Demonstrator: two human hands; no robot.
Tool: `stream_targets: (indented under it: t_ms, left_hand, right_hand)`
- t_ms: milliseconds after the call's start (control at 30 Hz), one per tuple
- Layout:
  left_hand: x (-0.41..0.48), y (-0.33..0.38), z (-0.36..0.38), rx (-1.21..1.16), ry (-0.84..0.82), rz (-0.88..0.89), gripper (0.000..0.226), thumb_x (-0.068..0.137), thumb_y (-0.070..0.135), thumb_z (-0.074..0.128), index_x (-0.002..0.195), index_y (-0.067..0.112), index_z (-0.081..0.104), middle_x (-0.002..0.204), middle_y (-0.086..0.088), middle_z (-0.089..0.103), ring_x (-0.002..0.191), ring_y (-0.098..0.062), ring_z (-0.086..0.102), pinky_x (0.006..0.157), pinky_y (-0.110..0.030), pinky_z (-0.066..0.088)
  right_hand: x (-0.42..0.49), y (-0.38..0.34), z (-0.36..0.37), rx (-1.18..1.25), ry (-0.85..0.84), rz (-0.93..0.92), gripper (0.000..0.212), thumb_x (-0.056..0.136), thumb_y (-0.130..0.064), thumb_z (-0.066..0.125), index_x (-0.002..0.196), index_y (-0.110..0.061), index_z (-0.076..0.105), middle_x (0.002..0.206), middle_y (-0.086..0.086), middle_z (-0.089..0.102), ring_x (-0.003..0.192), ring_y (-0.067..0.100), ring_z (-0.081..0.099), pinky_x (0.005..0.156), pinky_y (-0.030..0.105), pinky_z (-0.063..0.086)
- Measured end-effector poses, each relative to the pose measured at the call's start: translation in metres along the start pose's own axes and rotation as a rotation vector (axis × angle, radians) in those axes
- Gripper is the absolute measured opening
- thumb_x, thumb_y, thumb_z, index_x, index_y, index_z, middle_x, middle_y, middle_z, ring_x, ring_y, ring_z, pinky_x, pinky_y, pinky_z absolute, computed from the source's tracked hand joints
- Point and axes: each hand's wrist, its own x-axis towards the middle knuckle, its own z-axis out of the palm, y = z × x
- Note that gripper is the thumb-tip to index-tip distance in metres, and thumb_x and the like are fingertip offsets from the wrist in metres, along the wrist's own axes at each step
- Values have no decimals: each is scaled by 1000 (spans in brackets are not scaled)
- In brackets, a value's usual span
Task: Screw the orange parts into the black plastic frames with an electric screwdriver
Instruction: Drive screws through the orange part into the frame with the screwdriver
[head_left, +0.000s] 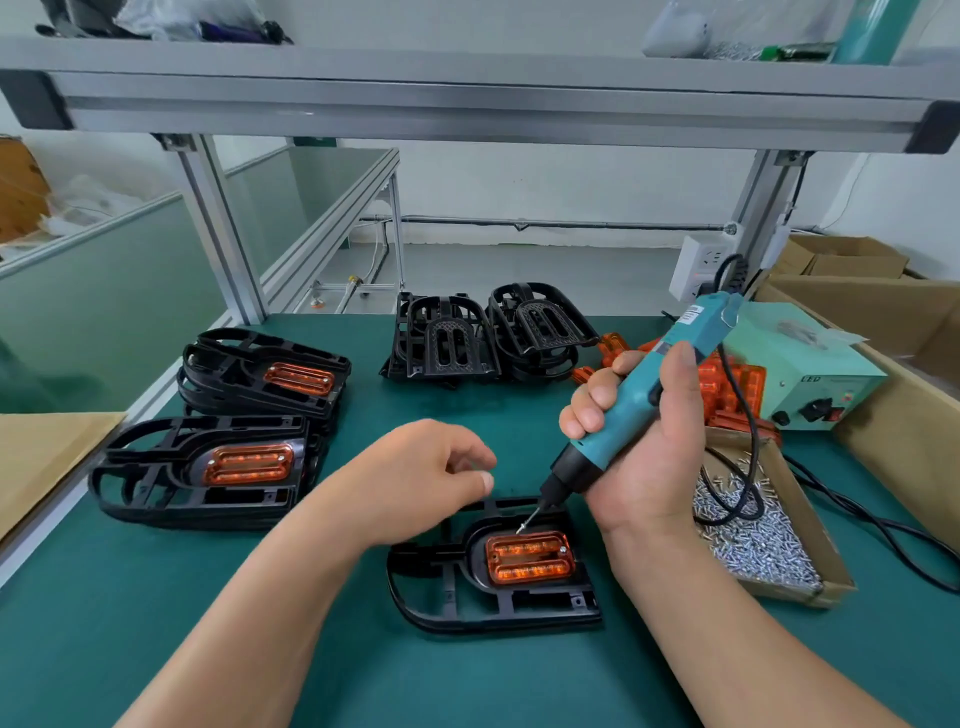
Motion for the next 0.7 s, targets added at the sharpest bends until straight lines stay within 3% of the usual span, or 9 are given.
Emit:
stream_targets:
  t_ms: [100, 167, 233, 433, 600, 667, 700]
  left_hand:
    - [-3, -1, -6, 142, -144, -23, 26, 96, 42, 69, 120, 33, 74, 103, 15, 72, 97, -2, 67, 93, -28, 54]
    - [-3, 0, -6, 169, -188, -8, 25, 96, 40, 68, 118, 32, 75, 101, 13, 72, 94, -5, 67, 87, -26, 54]
    - [-2, 1, -4, 156, -197, 2, 22, 96, 37, 68, 115, 32, 76, 98, 11, 73, 91, -7, 68, 84, -27, 55]
    - [-1, -1, -3, 104, -191, 2, 18, 94, 37, 71, 109, 32, 79, 88, 12, 73, 83, -4, 67, 73, -22, 51]
    - [1, -1, -1, 83, -185, -3, 17, 93, 37, 73, 109, 34, 79, 77, 18, 67, 66, 8, 60, 62, -14, 42]
    - [3, -2, -1, 75, -175, -20, 6, 93, 37, 74, 96, 38, 78, 69, 18, 63, 59, 8, 57, 58, -14, 39]
    - [3, -2, -1, 65, -171, -24, 12, 92, 36, 75, 82, 42, 75, 65, 18, 61, 56, 6, 55, 56, -14, 38]
  right_hand:
    - [-6, 6, 5, -44, -71, 21, 37, 102, -52, 56, 95, -15, 56, 70, 3, 47, 53, 16, 46, 52, 28, 41]
    - [-9, 9, 8, -77, -133, 25, 42, 95, -56, 69, 97, -15, 56, 71, 4, 48, 53, 17, 46, 52, 29, 42]
    - [-11, 12, 10, -105, -179, 30, 51, 88, -59, 78, 99, -15, 56, 72, 5, 49, 53, 18, 46, 53, 30, 42]
    - [-16, 17, 14, -153, -239, 44, 53, 89, -60, 79, 102, -14, 57, 73, 7, 50, 53, 19, 47, 54, 30, 43]
    - [-18, 17, 19, -208, -307, 50, 52, 89, -60, 80, 102, -15, 58, 74, 6, 51, 53, 20, 48, 53, 31, 42]
    - [-20, 16, 23, -257, -365, 39, 50, 90, -61, 79, 101, -16, 58, 74, 6, 53, 53, 20, 49, 54, 31, 42]
    - [-22, 17, 26, -284, -397, 33, 50, 91, -61, 78, 101, -16, 58, 74, 7, 53, 53, 21, 50, 54, 32, 43]
